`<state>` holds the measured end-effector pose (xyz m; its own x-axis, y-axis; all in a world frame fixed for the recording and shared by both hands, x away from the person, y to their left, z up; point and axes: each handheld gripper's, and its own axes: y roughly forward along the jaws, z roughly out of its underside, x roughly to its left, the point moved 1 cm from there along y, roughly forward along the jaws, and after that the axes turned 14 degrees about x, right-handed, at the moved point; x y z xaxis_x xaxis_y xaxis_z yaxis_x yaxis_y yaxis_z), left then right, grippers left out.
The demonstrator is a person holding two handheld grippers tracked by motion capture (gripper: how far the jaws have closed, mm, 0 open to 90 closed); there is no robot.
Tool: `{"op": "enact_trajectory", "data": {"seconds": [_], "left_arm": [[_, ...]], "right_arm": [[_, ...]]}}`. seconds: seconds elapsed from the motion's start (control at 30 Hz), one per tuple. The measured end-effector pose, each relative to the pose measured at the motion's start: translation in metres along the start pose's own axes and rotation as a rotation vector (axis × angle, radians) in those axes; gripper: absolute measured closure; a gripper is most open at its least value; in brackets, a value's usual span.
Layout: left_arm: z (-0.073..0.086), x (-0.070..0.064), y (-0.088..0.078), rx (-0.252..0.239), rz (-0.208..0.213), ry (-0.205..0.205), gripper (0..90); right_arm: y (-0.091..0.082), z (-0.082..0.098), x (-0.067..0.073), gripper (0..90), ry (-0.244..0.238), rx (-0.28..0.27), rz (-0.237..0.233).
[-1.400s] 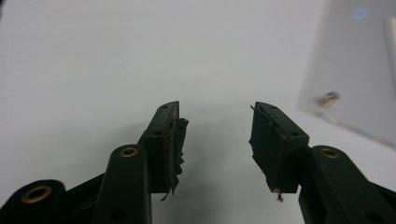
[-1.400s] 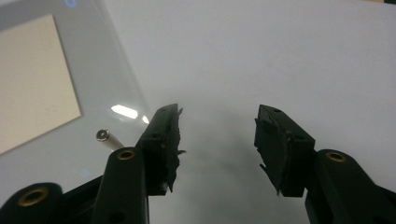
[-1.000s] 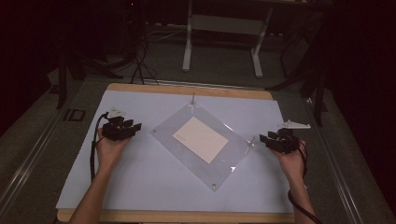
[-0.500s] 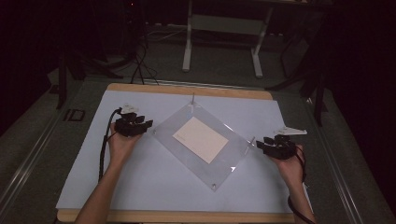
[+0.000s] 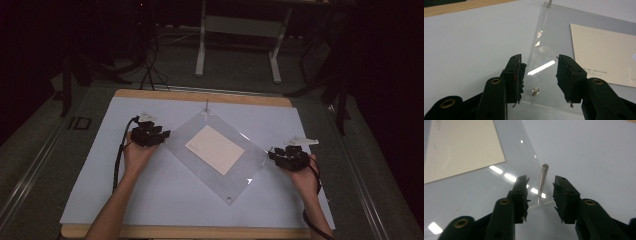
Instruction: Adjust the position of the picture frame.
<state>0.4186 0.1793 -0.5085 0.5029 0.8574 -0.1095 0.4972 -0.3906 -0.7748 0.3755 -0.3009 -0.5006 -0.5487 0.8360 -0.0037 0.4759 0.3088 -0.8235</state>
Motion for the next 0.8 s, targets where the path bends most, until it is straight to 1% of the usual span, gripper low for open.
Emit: {"op": "enact_trajectory", "data": {"seconds": [0.1, 0.13, 0.17, 0.23, 0.27, 0.37, 0.4, 0.43, 0.47, 0.63, 0.7, 0.8], "left_arm": [[-0.005, -0.003, 0.000, -0.006, 0.003, 0.007, 54.4], [-0.005, -0.003, 0.000, -0.006, 0.003, 0.007, 54.2], [-0.009, -0.005, -0.001, -0.010, -0.001, 0.015, 54.1], [-0.010, -0.006, 0.000, -0.012, 0.000, 0.017, 54.0], [-0.013, -0.006, 0.000, -0.011, -0.002, 0.019, 53.8], [-0.017, -0.005, -0.001, -0.019, 0.002, 0.016, 53.8], [-0.019, -0.005, -0.002, -0.019, 0.004, 0.018, 53.8], [-0.019, -0.005, -0.002, -0.019, 0.004, 0.018, 53.8], [-0.021, -0.004, -0.004, -0.035, 0.006, 0.018, 53.8], [-0.026, -0.003, -0.006, -0.045, 0.003, 0.021, 53.8], [-0.029, -0.003, -0.007, -0.051, 0.006, 0.030, 53.7], [-0.032, -0.004, -0.008, -0.079, 0.019, 0.038, 52.5]], "right_arm": [[0.005, -0.004, -0.001, 70.9, 0.011, -0.007, -0.002], [0.005, -0.004, -0.001, 70.9, 0.011, -0.007, -0.002], [0.011, -0.006, -0.003, 72.4, 0.026, -0.010, -0.012], [0.013, -0.006, -0.004, 72.2, 0.029, -0.009, -0.016], [0.018, -0.006, -0.003, 73.4, 0.023, -0.006, -0.001], [0.022, -0.006, -0.005, 76.5, 0.033, 0.000, 0.012], [0.023, -0.006, -0.005, 77.1, 0.038, -0.005, 0.002], [0.023, -0.006, -0.005, 77.7, 0.037, -0.009, 0.003], [0.023, -0.006, -0.004, 78.2, 0.033, -0.010, 0.006], [0.025, -0.007, -0.003, 81.5, 0.029, -0.017, 0.010], [0.025, -0.007, -0.001, 83.6, 0.032, -0.019, 0.012], [0.026, -0.007, 0.000, 84.7, 0.026, -0.024, 0.019]]}}
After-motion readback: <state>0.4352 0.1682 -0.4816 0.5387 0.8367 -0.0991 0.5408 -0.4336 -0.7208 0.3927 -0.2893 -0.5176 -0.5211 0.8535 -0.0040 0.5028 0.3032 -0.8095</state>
